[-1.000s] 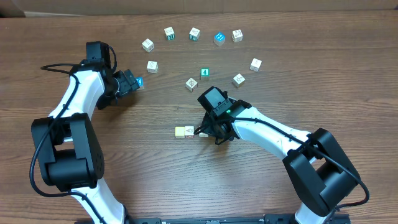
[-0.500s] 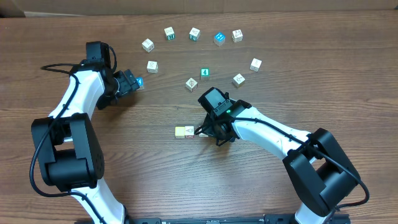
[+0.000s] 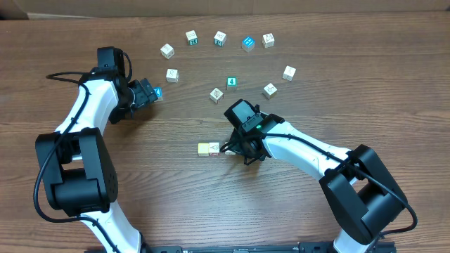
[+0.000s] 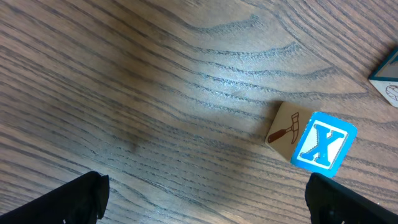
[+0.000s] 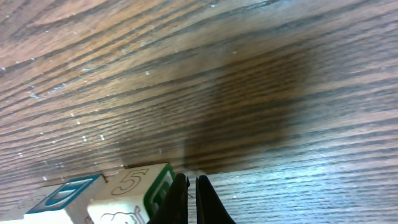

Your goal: Form a horizontal line

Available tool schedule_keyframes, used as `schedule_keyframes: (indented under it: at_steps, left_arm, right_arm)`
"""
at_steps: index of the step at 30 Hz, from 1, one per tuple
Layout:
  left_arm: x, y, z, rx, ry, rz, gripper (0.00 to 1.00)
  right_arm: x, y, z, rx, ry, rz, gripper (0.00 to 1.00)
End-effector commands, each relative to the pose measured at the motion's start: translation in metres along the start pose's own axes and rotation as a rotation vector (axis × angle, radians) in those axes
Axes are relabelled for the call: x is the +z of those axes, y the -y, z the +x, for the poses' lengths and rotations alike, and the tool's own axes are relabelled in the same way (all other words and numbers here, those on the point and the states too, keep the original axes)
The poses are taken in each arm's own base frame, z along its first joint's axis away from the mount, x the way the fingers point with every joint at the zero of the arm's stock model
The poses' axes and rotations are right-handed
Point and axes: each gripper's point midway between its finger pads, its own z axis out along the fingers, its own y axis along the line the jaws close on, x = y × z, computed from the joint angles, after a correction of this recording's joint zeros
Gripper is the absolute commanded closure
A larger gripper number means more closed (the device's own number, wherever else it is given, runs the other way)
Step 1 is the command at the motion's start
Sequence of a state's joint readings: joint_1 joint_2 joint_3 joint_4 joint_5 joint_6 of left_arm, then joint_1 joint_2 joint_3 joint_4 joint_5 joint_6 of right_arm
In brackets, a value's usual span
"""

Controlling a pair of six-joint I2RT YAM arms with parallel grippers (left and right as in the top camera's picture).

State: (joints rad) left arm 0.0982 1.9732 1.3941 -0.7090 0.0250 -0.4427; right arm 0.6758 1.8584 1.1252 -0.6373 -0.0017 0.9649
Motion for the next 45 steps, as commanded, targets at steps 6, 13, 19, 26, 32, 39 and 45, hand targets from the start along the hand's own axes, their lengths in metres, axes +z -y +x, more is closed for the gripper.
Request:
schedule_keyframes:
  at_steps: [6, 13, 19, 26, 32, 39, 45]
  left_arm:
    - [0.001, 0.004, -0.004, 0.008, 0.010, -0.001, 0.00]
    - [0.001, 0.004, -0.004, 0.008, 0.009, -0.001, 0.00]
    - [0.001, 0.004, -0.004, 0.008, 0.009, -0.001, 0.00]
    - [0.001, 0.004, -0.004, 0.008, 0.010, -0.001, 0.01]
    - [0.001, 0.004, -0.004, 0.008, 0.010, -0.001, 0.01]
    - [0.001, 0.004, -0.004, 0.008, 0.010, -0.001, 0.00]
    - [0.001, 0.004, -0.004, 0.008, 0.009, -0.001, 0.01]
  right_arm:
    - [0.003, -0.003, 0.006, 0.000, -0.023, -0.014, 0.96]
    - [0.002, -0.011, 0.008, 0.018, -0.034, -0.051, 0.96]
    - [0.002, -0.014, 0.007, 0.033, -0.030, -0.060, 0.96]
    - [0.003, -0.010, 0.010, 0.049, -0.040, -0.044, 0.96]
    - [0.003, -0.003, 0.014, 0.050, -0.055, -0.015, 0.96]
    - [0.003, -0.005, 0.016, 0.044, -0.057, -0.017, 0.96]
    - [0.003, -0.012, 0.019, 0.024, -0.050, -0.037, 0.96]
